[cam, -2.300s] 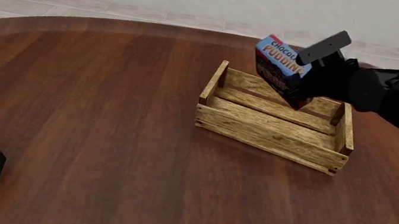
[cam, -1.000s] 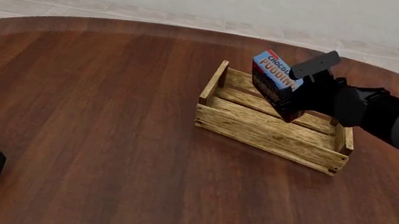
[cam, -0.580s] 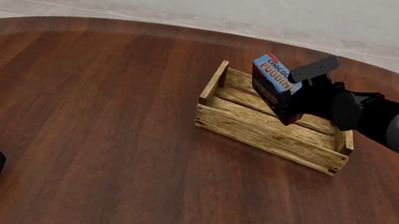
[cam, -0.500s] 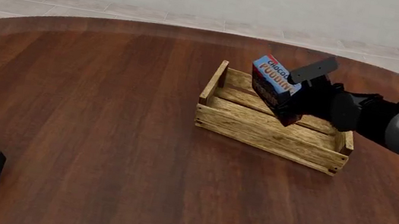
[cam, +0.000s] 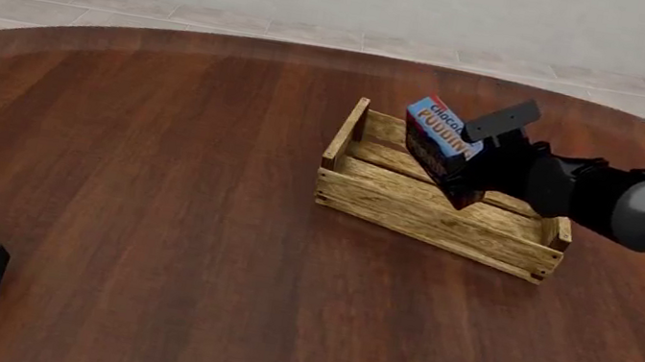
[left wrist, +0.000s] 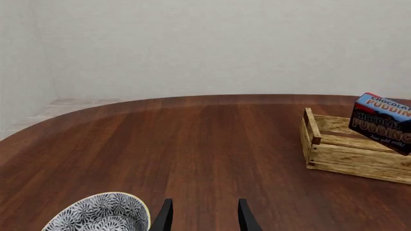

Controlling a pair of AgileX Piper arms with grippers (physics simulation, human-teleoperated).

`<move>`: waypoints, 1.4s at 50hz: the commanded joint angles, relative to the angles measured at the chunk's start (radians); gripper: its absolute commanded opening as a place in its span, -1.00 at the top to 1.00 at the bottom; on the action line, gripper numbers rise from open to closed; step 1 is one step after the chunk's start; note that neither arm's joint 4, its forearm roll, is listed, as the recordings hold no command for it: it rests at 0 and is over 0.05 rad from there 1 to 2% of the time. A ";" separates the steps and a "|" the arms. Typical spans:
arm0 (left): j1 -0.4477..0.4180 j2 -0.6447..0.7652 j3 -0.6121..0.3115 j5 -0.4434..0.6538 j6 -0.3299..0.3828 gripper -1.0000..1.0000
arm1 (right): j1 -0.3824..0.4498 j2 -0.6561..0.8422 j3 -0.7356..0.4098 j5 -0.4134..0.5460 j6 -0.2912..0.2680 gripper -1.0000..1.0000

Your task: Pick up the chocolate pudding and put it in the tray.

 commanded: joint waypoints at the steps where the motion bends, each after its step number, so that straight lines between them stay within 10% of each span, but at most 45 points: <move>1: 0.000 0.000 0.000 0.000 0.000 -1.00 | 0.001 0.008 -0.002 -0.009 0.019 1.00; 70: 0.000 0.000 0.000 0.000 0.000 -1.00 | 0.000 0.099 -0.043 -0.061 0.038 1.00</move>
